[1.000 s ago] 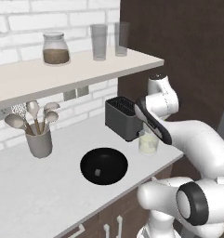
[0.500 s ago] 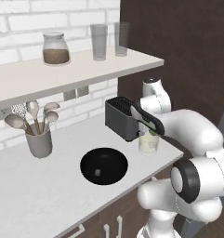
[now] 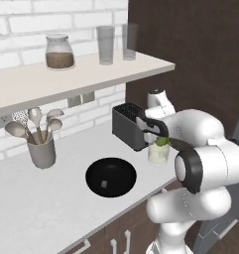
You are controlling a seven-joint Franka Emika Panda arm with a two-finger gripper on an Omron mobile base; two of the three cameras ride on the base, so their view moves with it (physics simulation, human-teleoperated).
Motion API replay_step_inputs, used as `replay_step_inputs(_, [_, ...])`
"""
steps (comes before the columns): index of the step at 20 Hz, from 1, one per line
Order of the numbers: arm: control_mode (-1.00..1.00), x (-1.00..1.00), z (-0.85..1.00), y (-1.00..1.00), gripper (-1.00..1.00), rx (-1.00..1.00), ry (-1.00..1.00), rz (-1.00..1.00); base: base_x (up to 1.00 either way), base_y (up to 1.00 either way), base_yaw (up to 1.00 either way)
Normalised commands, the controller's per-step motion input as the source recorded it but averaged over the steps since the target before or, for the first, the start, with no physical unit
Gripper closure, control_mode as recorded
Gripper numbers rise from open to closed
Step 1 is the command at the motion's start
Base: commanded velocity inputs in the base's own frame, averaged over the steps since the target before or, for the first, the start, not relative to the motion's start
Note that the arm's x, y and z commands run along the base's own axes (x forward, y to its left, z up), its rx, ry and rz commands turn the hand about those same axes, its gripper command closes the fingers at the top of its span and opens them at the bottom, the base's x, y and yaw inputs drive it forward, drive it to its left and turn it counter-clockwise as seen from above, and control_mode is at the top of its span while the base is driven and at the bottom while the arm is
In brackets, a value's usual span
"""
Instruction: Grab a lemon wedge from the fridge and one ice cube from the ice bowl, and put them in the glass of lemonade.
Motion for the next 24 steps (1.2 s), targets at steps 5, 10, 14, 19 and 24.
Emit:
replay_step_inputs(5, [-1.00,0.39,-0.32,0.00,1.00,0.00,0.00,0.00,0.00,0.00,0.00])
replay_step_inputs(10, [-1.00,0.41,-0.26,0.00,1.00,0.00,0.00,0.00,0.00,0.00,0.00])
replay_step_inputs(14, [-1.00,0.22,-0.14,0.00,-1.00,0.00,0.00,0.00,0.00,0.00,0.00])
replay_step_inputs(19, [-1.00,-0.30,0.34,0.00,-1.00,0.00,0.00,0.00,0.00,0.00,0.00])
replay_step_inputs(24, [-1.00,-0.47,0.31,0.02,-1.00,0.00,0.00,0.00,0.00,0.00,0.00])
